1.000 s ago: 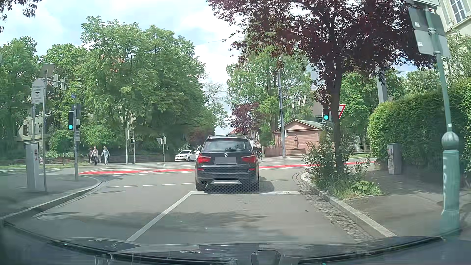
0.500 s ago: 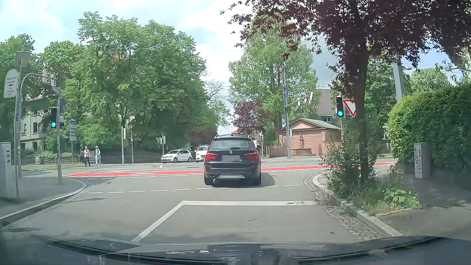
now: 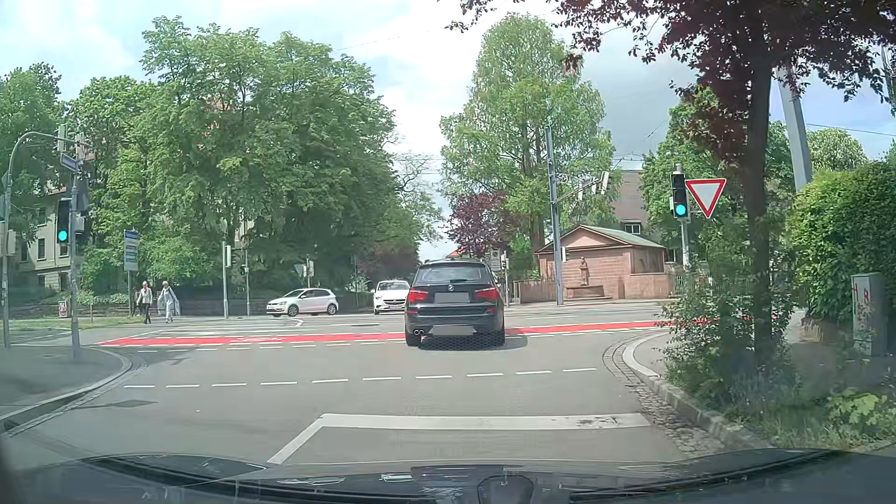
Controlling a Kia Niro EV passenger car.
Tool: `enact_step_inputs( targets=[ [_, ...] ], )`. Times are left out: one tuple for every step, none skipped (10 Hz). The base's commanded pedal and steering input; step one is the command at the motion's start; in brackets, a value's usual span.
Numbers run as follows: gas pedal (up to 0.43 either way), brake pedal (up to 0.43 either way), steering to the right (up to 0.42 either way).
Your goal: Follow the waypoints while adhering to traffic rules and regulations
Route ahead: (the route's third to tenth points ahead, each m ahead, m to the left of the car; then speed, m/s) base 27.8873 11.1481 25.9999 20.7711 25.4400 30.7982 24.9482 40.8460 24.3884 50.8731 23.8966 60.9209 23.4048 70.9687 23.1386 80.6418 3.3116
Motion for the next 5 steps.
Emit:
enact_step_inputs(
  targets=[
    [0.047,0.000,-0.026],
    [0.047,0.000,-0.026],
    [0.047,0.000,-0.026],
    [0.047,0.000,-0.026],
    [0.047,0.000,-0.026]
  ],
)
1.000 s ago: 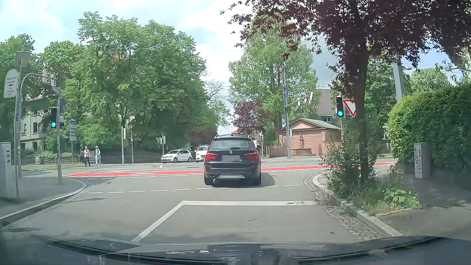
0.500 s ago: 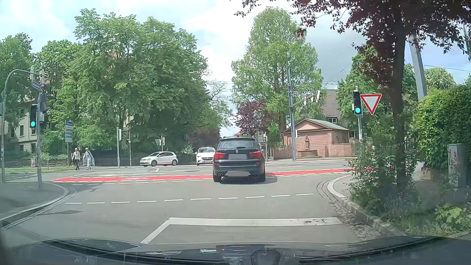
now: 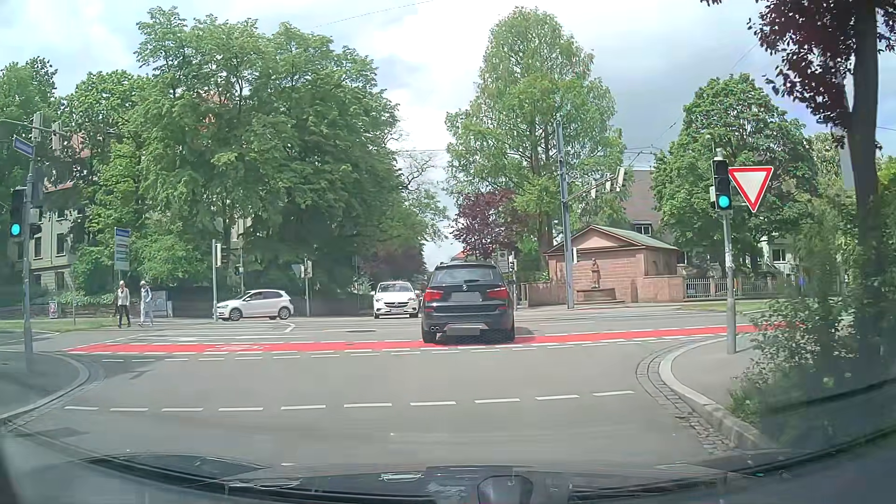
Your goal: Follow the waypoints while adhering to traffic rules and regulations
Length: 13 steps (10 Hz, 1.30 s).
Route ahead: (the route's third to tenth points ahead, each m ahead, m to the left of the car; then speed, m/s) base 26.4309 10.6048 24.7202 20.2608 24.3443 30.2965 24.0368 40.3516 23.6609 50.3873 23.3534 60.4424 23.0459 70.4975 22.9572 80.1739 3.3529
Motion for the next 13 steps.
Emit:
enact_step_inputs(
  targets=[
    [0.039,0.000,-0.024],
    [0.028,0.000,-0.023],
    [0.028,0.000,-0.021],
    [0.028,0.000,-0.020],
    [0.020,0.000,-0.018],
    [0.000,0.000,-0.011],
    [0.000,0.000,-0.005],
    [0.000,0.000,0.000],
    [0.000,0.000,0.000],
    [0.000,0.000,0.000],
    [0.000,0.000,0.000],
    [0.000,0.000,0.000],
    [0.000,0.000,0.000]
  ],
)
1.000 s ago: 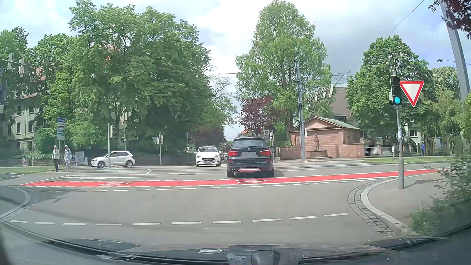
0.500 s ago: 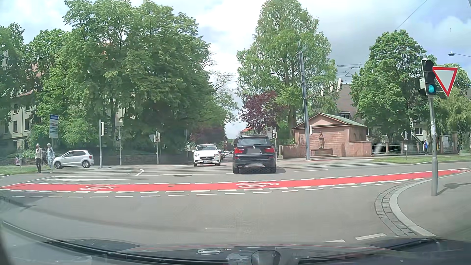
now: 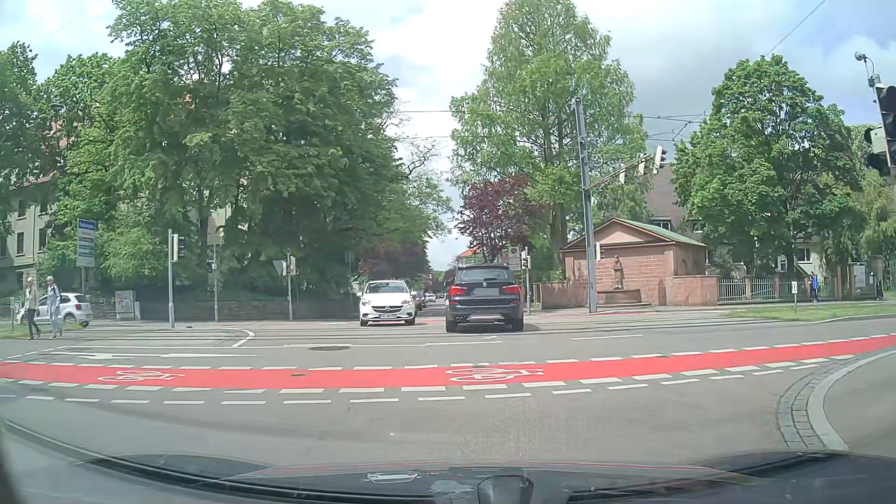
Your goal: Follow the waypoints while adhering to traffic rules and regulations
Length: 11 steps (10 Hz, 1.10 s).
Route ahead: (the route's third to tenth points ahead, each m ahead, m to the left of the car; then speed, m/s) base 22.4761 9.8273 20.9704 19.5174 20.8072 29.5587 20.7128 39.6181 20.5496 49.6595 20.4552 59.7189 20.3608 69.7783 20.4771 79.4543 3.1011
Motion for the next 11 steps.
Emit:
enact_step_inputs(
  targets=[
    [0.000,0.000,0.000],
    [0.000,0.000,0.000],
    [0.000,0.000,0.000],
    [0.000,0.000,0.000],
    [0.000,0.000,0.000],
    [0.000,0.000,0.000],
    [0.000,0.000,0.000],
    [0.000,0.000,0.000],
    [0.000,0.000,-0.001],
    [0.000,0.000,-0.004],
    [0.000,0.000,-0.010]
  ],
)
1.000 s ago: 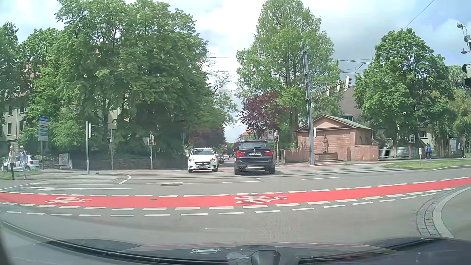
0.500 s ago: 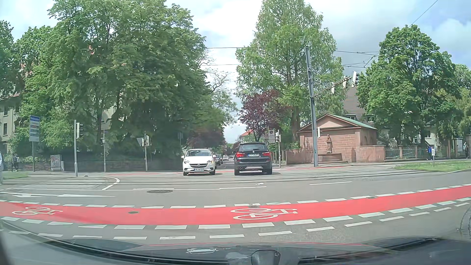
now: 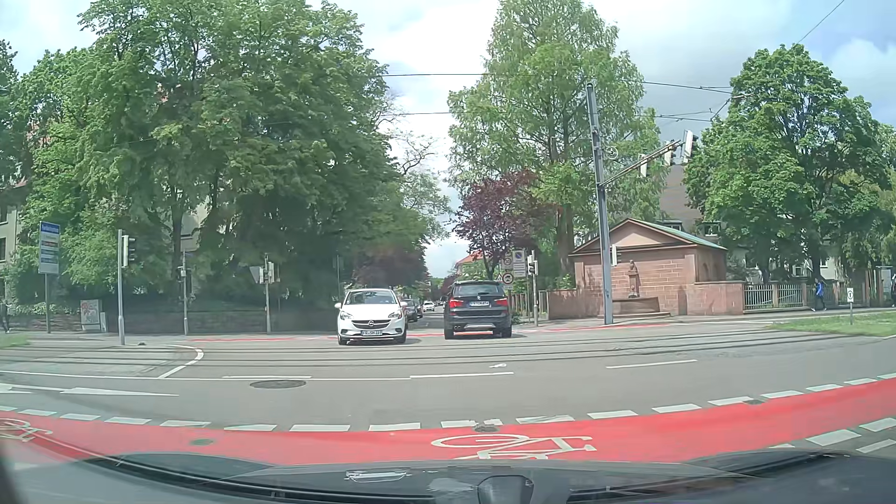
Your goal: Follow the waypoints while adhering to traffic rules and regulations
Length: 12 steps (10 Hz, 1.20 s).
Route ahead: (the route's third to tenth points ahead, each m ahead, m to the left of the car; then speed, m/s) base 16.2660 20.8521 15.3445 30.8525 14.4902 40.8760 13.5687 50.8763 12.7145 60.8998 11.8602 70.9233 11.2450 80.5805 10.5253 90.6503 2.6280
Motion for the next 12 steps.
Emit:
enact_step_inputs(
  targets=[
    [0.000,0.000,-0.013],
    [0.000,0.000,-0.013],
    [0.000,0.000,-0.013],
    [0.000,0.000,-0.014],
    [0.000,0.000,-0.015],
    [0.000,0.000,-0.015],
    [0.000,0.030,-0.015],
    [0.000,0.061,-0.017],
    [0.000,0.061,-0.022],
    [0.000,0.061,-0.033],
    [0.000,0.061,-0.045],
    [0.000,0.061,-0.063]
  ],
)
